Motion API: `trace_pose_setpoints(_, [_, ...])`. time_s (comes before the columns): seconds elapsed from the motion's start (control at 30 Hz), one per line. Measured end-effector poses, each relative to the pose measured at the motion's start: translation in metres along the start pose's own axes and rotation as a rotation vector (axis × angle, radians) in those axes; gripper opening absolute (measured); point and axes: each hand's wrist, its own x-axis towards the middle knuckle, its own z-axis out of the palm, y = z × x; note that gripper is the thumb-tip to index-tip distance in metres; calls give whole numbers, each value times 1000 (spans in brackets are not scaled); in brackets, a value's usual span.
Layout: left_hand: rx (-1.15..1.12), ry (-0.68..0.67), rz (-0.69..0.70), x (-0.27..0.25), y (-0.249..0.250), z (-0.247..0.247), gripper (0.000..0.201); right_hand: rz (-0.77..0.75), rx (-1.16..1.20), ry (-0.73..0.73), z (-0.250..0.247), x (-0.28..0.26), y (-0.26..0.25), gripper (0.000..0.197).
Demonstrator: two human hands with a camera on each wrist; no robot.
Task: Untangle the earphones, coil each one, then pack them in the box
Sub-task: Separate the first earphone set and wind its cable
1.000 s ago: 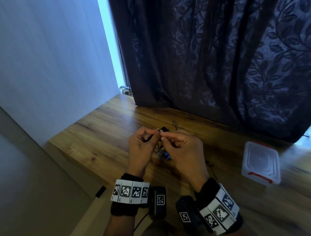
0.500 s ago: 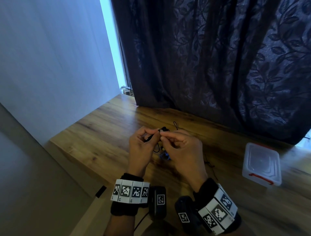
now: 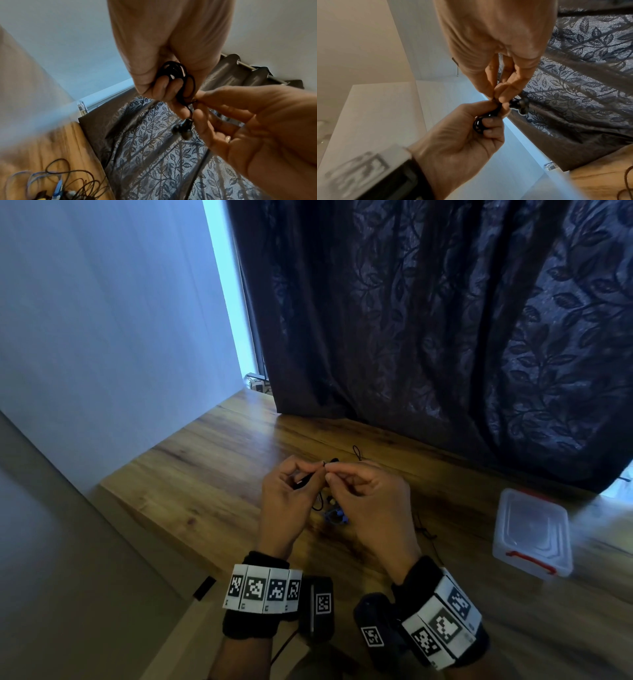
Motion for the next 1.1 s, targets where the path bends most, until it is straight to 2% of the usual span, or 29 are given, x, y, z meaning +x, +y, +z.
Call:
trace_pose_setpoints(0.07, [34, -29, 31, 0, 1, 0, 8, 70, -19, -40, -5, 7, -4, 21])
trace_pose_setpoints(0.17, [67, -80, 39, -1, 1, -3, 7, 81, -149, -207, -14, 21, -8, 28])
trace_pose_setpoints(0.23, [94, -117, 34, -1, -1, -5, 6, 66, -179, -309, -19, 30, -10, 19])
trace_pose_setpoints(0.33, [98, -159, 47, -2, -1, -3, 6, 18, -153, -373, -26, 38, -14, 6])
trace_pose_setpoints(0.5, [128, -138, 14, -2, -2, 4, 5, -125, -292, -299, -24, 35, -15, 12])
trace_pose_setpoints(0.7, [108, -219, -53, -3, -3, 0, 6, -32, -288, -286, -21, 27, -11, 11])
trace_pose_setpoints(0.87, [19, -306, -130, -5, 0, -1, 19, -14, -203, -263, -25, 27, -15, 8])
trace_pose_setpoints(1.03, [157, -290, -83, -4, -4, -1, 9, -75, -461, -294, -18, 22, -7, 9])
trace_pose_setpoints(1.1, [209, -262, -50, -3, -7, -1, 8, -113, -452, -263, -14, 20, -4, 12])
